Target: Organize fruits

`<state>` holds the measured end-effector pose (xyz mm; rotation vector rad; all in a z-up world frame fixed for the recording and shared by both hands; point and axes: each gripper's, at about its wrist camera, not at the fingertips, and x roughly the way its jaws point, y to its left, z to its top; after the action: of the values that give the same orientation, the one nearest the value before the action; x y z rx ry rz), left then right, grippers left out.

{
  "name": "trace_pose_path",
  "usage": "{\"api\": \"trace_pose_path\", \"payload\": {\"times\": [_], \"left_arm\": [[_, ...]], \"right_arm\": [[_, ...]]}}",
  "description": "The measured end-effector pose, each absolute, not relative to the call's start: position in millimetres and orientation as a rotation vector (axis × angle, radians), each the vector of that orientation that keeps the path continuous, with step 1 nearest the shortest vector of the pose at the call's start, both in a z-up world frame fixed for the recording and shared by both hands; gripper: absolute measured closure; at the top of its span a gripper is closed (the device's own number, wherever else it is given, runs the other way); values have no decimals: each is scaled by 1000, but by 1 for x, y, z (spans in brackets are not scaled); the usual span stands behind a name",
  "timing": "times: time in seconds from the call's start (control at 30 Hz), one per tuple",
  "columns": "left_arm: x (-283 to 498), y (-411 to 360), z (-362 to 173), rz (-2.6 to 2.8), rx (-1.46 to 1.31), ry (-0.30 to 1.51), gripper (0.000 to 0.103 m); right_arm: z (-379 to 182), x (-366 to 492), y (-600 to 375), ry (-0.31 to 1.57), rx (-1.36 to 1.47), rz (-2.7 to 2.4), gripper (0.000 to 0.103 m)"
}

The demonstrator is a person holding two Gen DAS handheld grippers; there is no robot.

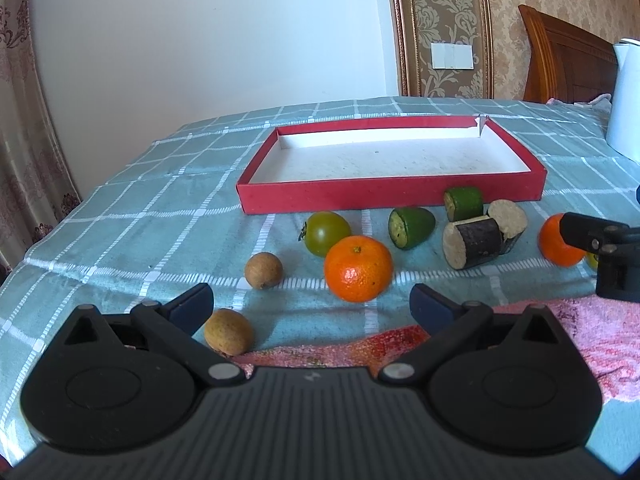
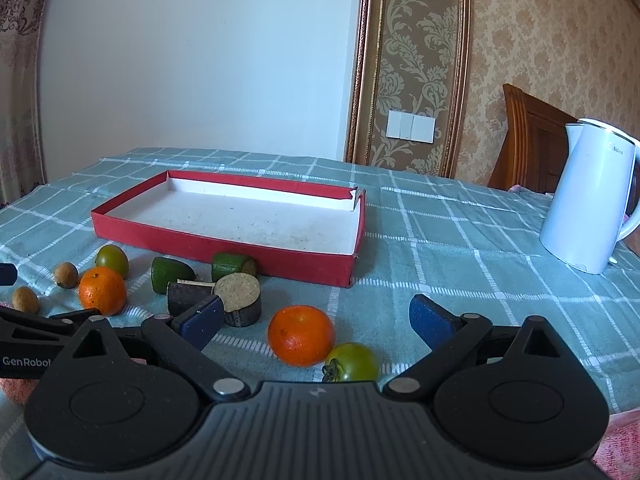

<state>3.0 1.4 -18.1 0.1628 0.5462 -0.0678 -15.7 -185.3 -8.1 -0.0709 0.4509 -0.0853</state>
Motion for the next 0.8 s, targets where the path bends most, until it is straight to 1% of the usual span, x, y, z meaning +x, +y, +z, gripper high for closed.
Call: {"api": "trace_pose_path", "payload": {"times": [0.5, 0.8], "left_arm": [[3, 3, -22, -78, 163, 549, 0], [-3, 12, -26, -93, 164, 524, 0]], "right_arm": [[-8, -17, -192, 454, -50, -84, 3], [-6, -41, -220, 421, -16, -60, 3]]}}
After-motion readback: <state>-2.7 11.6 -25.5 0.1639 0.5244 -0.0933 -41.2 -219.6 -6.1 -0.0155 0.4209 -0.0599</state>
